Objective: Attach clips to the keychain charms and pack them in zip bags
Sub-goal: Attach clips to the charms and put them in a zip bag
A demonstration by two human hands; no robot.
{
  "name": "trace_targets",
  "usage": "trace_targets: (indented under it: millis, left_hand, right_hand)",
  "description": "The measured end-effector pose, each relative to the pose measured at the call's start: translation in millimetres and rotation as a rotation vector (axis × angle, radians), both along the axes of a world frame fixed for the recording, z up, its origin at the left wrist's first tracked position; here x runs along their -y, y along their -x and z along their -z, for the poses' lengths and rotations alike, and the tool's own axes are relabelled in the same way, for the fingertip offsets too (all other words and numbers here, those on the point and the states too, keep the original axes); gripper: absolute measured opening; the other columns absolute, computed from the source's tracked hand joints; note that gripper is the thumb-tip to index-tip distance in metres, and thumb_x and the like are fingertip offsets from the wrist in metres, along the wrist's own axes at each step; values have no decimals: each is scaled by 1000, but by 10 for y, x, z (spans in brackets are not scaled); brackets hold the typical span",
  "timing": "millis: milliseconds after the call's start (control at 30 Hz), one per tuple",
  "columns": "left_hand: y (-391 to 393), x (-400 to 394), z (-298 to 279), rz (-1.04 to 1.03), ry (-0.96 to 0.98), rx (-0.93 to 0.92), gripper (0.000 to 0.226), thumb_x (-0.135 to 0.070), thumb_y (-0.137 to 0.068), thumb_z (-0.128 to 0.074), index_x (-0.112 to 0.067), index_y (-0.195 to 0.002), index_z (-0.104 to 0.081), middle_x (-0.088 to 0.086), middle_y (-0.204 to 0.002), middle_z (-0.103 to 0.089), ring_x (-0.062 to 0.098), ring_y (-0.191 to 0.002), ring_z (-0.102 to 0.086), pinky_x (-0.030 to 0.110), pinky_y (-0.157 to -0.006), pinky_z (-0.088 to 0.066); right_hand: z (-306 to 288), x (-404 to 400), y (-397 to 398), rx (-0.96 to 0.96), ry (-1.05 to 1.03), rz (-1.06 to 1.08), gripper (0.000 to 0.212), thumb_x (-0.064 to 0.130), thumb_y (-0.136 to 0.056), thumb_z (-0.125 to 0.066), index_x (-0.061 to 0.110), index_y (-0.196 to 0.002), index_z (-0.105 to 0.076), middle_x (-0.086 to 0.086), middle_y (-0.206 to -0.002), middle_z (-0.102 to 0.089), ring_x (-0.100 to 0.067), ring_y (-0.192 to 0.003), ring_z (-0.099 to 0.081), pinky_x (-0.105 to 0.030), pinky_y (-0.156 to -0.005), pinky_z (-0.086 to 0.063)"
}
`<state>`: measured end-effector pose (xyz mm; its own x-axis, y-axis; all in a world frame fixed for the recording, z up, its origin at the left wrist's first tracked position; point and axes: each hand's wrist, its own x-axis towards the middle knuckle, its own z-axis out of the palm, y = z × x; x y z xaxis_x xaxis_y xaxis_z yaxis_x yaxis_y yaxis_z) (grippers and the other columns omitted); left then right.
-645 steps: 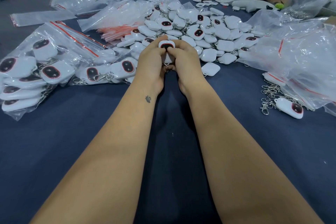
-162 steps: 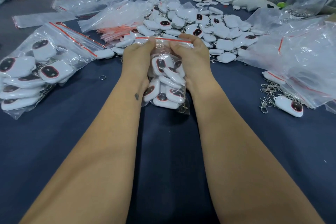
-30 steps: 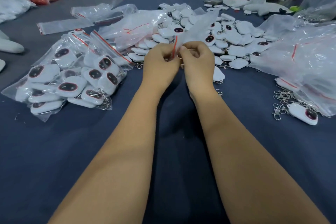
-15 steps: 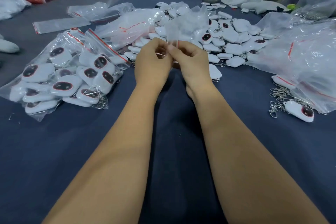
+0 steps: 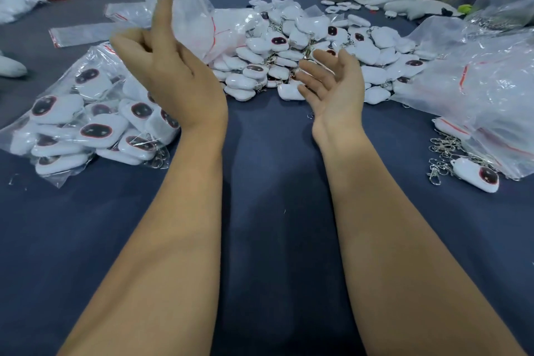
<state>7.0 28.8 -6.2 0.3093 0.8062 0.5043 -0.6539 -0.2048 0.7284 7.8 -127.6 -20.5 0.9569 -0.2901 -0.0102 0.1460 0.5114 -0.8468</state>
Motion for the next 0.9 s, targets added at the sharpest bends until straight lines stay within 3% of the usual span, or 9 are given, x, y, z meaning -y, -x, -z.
trace_targets:
  millis: [67,133,200,300,433,533,667,800,900]
  left_hand:
    - [34,30,-54,-87,-18,-50,27,-22,-81,-73,-22,-74,-47,-8,-76,-32,8,-68,-31,20,-67,-40]
    - [-12,91,59,-93,-455,-124,2,-22,-86,-59,-22,-86,-61,-3,-84,-45,12,-80,-40,27,-74,-41]
    - [-63,173,259,67,-880,-405,36,-10,-88,-44,-16,-112,-71,11,-104,-54,24,-98,-50,33,-84,-42]
    - [-115,215,387,318,-871,-776,42,-9,-88,-46,-21,-122,-68,10,-122,-60,28,-115,-55,36,-93,-46]
    - [-91,181,364,346,-691,-840,39,-14,-85,-48,-25,-113,-72,0,-107,-71,22,-104,-61,28,-80,-47]
    - [-107,155,371,308,-611,-824,34,-11,-88,-44,-24,-110,-66,-5,-92,-66,21,-93,-59,29,-70,-42]
    - [-58,158,366,282,-586,-738,32,5,-81,-33,-21,-99,-38,5,-79,-55,26,-73,-48,36,-61,-36]
    - [-82,142,353,345,-671,-803,36,9,-64,-35,-21,-72,-54,-1,-71,-52,25,-70,-47,28,-54,-31]
    - [-124,166,370,365,-708,-890,39,1,-79,-42,-24,-87,-70,-1,-96,-63,24,-88,-58,27,-64,-40]
  right_hand:
    - [21,-3,-55,-41,111,119,20,16,-96,-50,11,-93,-69,-4,-83,-69,-17,-75,-63,-24,-66,-51]
    - [56,-37,-82,-28,352,169,25,4,-91,-47,13,-94,-69,1,-84,-67,-12,-76,-60,-20,-68,-48]
    - [101,-84,-77,-3,659,143,33,2,-88,-45,16,-105,-70,7,-98,-67,-7,-90,-60,-11,-76,-44]
    - [179,-135,-66,-29,1033,-14,54,3,-85,-43,18,-135,-57,1,-135,-58,-16,-126,-49,-23,-100,-41]
    - [200,-150,-71,-67,1384,-54,67,4,-82,-49,18,-146,-43,-6,-142,-51,-27,-133,-42,-40,-109,-37]
    - [195,-146,-64,-78,1418,4,67,1,-81,-52,16,-146,-42,-9,-135,-53,-29,-128,-42,-41,-104,-39]
    - [203,-137,-102,-86,1489,31,51,4,-90,-45,14,-140,-49,-11,-132,-52,-31,-124,-43,-40,-104,-37]
    - [177,-164,-92,-62,1306,82,31,16,-102,-39,13,-129,-54,-9,-130,-55,-24,-116,-50,-37,-101,-39]
    - [139,-173,-75,-40,973,144,27,19,-104,-38,15,-122,-56,-5,-128,-53,-8,-90,-54,-22,-79,-43]
